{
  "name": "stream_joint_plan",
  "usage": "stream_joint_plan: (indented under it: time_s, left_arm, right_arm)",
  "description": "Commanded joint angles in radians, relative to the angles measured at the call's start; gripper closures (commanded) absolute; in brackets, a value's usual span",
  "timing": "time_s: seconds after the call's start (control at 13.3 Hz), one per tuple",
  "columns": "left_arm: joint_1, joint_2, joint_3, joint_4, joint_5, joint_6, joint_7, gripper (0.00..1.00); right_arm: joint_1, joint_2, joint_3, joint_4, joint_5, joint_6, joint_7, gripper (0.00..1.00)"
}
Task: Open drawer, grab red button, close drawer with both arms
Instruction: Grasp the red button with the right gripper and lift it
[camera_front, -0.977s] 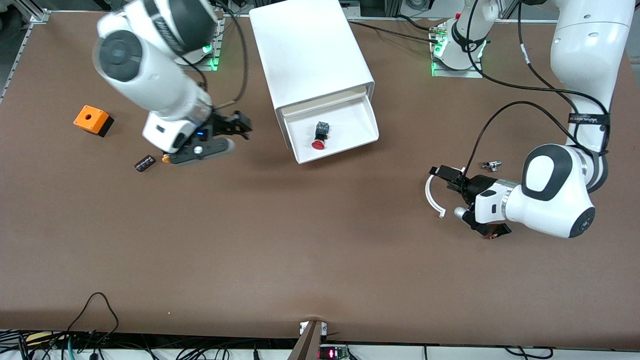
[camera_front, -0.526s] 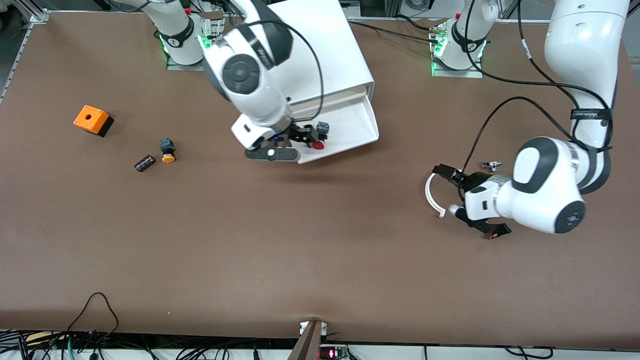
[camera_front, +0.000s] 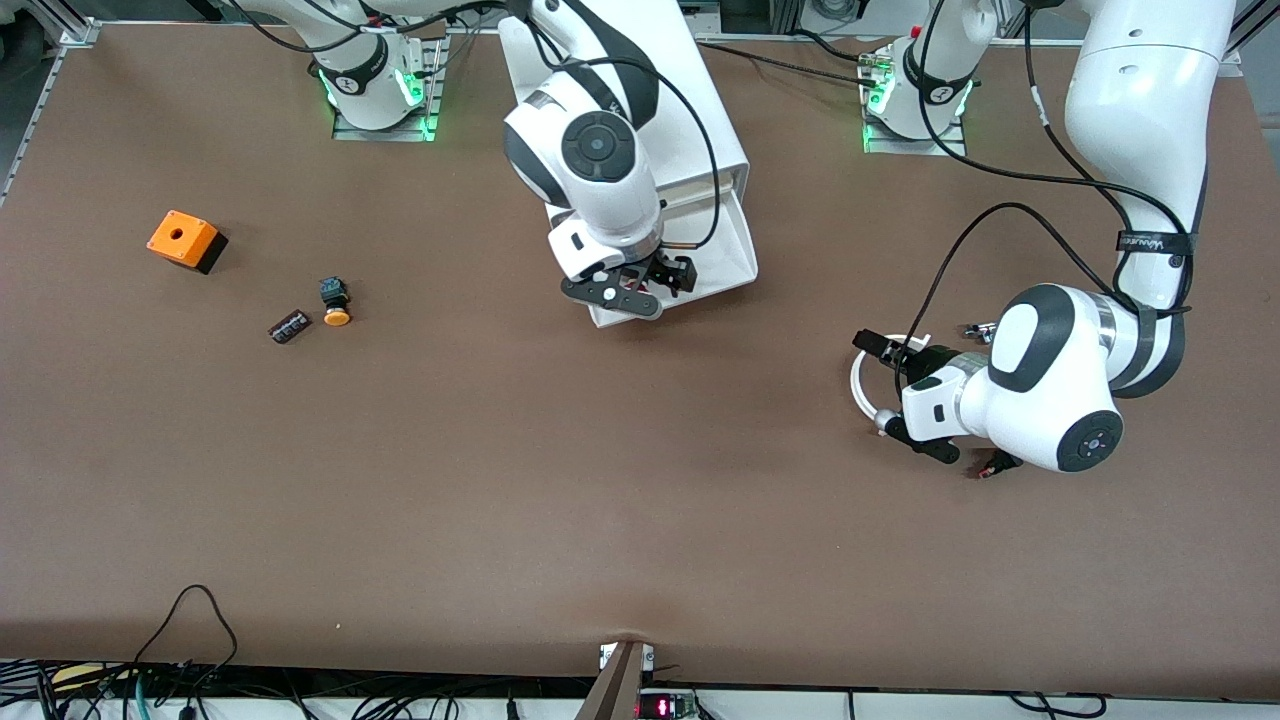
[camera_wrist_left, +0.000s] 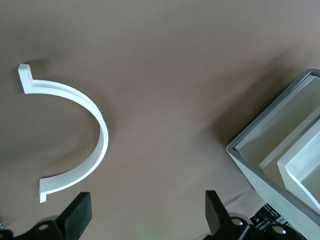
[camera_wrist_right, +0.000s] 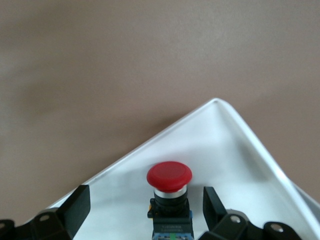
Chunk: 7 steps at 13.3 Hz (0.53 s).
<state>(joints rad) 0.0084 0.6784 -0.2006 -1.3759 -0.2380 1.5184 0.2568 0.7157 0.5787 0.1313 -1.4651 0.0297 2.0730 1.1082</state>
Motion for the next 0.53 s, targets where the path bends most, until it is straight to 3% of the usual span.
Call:
stream_joint_plan:
  time_s: [0.0,0.3,0.45]
  left_arm:
    - [-0.002,-0.005,0.000,0.008,0.022,-0.006,-0.016,0.00]
    - [-0.011,-0.008,0.001,0.032,0.031,-0.004,-0.046,0.00]
    - [-0.018,-0.014,-0.003,0.049,0.096,-0.006,-0.140,0.00]
  right_arm:
    - [0.025,0.020,-0.009,0.023,-0.027,-0.014,0.048,0.05]
    - [0.030,0.020,-0.009,-0.015,-0.031,-0.019,0.044,0.43]
    - [0.030,0.020,-0.010,-0.035,-0.045,-0.019,0.038,0.53]
